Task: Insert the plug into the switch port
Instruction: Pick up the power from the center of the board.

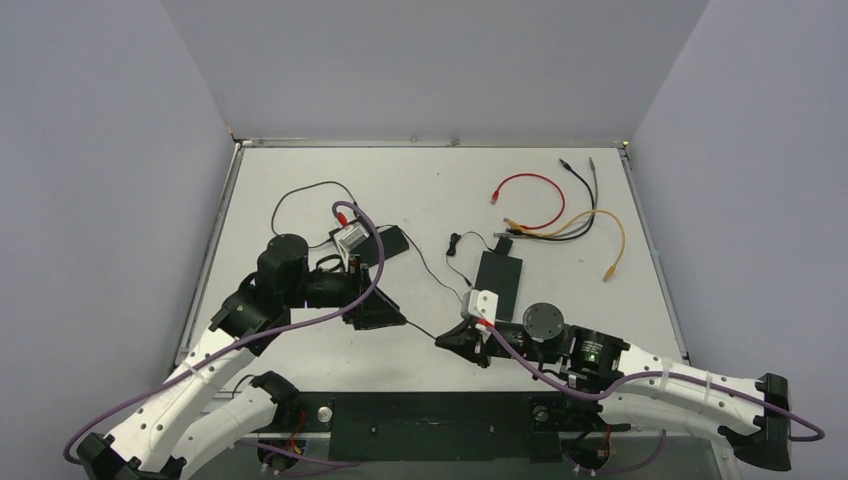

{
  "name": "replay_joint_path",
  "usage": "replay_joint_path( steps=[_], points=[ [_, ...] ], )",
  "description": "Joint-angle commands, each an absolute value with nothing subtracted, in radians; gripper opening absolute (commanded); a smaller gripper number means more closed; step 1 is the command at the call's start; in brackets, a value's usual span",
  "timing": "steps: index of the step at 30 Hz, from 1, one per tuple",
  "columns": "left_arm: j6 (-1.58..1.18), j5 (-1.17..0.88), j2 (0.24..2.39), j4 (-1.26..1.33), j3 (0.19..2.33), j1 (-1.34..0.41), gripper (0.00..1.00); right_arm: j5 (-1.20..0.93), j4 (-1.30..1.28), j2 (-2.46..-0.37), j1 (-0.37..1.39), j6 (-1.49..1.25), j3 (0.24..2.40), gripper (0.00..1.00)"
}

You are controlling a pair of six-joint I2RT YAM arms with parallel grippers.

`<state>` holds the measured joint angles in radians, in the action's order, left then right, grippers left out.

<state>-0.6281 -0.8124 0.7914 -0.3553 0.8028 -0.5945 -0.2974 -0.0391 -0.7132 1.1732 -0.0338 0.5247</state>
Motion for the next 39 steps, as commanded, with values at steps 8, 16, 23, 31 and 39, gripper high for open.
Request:
replay_joint_path(
  steps=[8,16,23,31,39],
  points=[
    [-0.622,-0.847,0.773,-0.353,0.832,-0.589,0.57,-0.312,-0.048,-0.643,1.193,-0.011,0.553,0.00],
    [-0.631,-0.862,0.770,-0.366,0.859,-0.588,0.48,-0.277,-0.064,-0.641,1.199,-0.008,0.556,0.00],
    [-0.625,-0.866,0.769,-0.395,0.866,-0.589,0.42,-0.251,-0.067,-0.627,1.201,-0.008,0.556,0.00],
    [-0.629,-0.870,0.767,-0.396,0.867,-0.588,0.35,-0.245,-0.062,-0.617,1.203,-0.008,0.549,0.00],
    [-0.631,-0.871,0.768,-0.390,0.861,-0.588,0.32,-0.263,-0.077,-0.638,1.221,-0.008,0.553,0.00]
  ],
)
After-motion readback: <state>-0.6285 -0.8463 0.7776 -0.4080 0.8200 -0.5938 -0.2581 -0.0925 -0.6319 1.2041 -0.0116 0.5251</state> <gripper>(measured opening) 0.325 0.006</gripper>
